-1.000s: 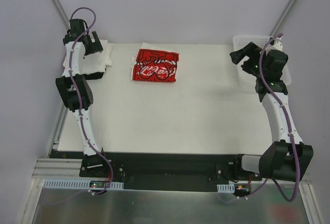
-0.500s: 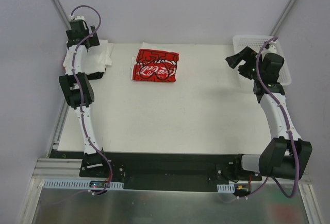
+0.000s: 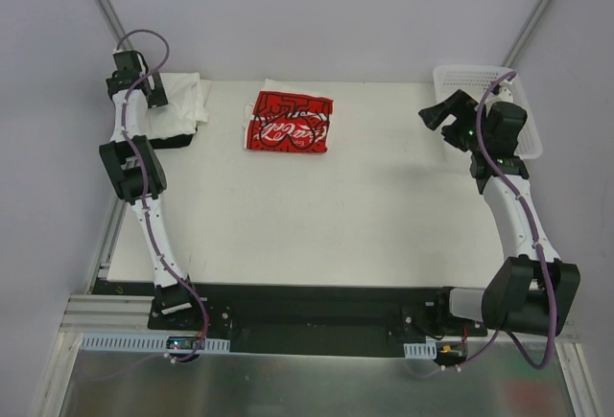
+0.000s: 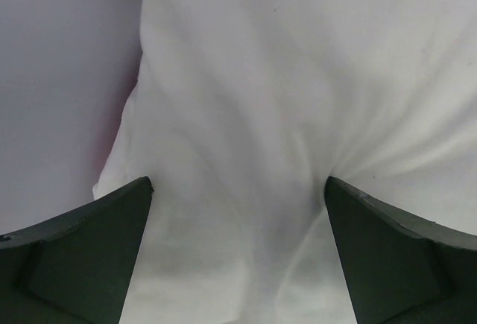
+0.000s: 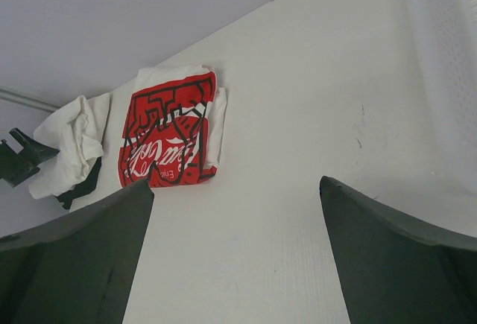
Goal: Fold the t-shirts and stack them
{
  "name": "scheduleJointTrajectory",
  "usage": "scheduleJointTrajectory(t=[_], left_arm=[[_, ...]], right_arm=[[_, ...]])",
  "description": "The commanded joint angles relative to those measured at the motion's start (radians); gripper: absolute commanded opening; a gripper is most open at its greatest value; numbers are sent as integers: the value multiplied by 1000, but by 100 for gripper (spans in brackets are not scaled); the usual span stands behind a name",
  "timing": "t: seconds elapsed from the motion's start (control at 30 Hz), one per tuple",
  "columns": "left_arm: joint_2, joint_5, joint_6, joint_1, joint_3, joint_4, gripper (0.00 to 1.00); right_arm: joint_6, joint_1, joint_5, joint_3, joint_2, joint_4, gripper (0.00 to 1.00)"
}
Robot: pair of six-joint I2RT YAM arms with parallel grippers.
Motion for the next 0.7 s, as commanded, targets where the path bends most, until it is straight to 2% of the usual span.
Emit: scheduleJointTrajectory(t=[0.0, 0.27, 0.67], left_arm=[[-8, -23, -11, 26, -10, -161, 99], [-23, 43, -107, 31, -76, -325, 99], [-27, 37, -100, -46, -96, -391, 99]], right_arm=[[39, -6, -17, 20, -80, 39, 96], [74, -6, 16, 71, -104, 131, 96], [94, -29, 27, 49, -139, 171, 96]])
